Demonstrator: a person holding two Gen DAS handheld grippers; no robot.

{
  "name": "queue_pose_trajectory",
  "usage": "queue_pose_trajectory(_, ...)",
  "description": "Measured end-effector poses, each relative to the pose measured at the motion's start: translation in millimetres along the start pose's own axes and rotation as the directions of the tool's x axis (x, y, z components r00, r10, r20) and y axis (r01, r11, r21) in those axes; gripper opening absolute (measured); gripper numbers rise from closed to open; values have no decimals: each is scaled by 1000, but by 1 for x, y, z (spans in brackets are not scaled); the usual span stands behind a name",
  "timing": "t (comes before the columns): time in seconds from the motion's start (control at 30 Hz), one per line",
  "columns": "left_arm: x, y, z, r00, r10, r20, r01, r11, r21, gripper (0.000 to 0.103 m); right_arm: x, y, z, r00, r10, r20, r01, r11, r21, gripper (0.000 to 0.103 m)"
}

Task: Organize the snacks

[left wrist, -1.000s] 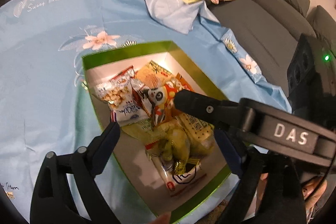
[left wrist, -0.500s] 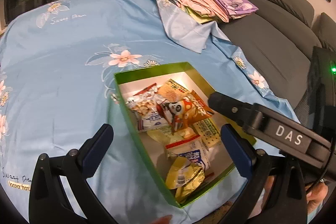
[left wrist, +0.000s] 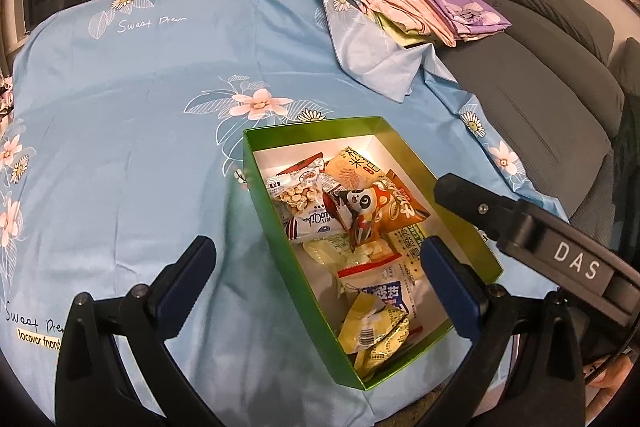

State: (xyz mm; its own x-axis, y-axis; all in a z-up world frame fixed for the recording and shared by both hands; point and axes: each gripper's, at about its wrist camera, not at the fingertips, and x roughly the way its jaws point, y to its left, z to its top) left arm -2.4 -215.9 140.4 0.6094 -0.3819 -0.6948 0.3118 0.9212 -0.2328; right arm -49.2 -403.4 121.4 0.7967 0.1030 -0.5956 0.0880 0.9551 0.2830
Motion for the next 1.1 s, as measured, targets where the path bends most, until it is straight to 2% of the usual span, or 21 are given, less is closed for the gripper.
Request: queue_pose_trajectory(1.1, -4, 6, -2, 1000, 4, -3, -4, 1000, 5, 102, 0, 9, -3, 997, -76, -4, 76, 997, -31, 86)
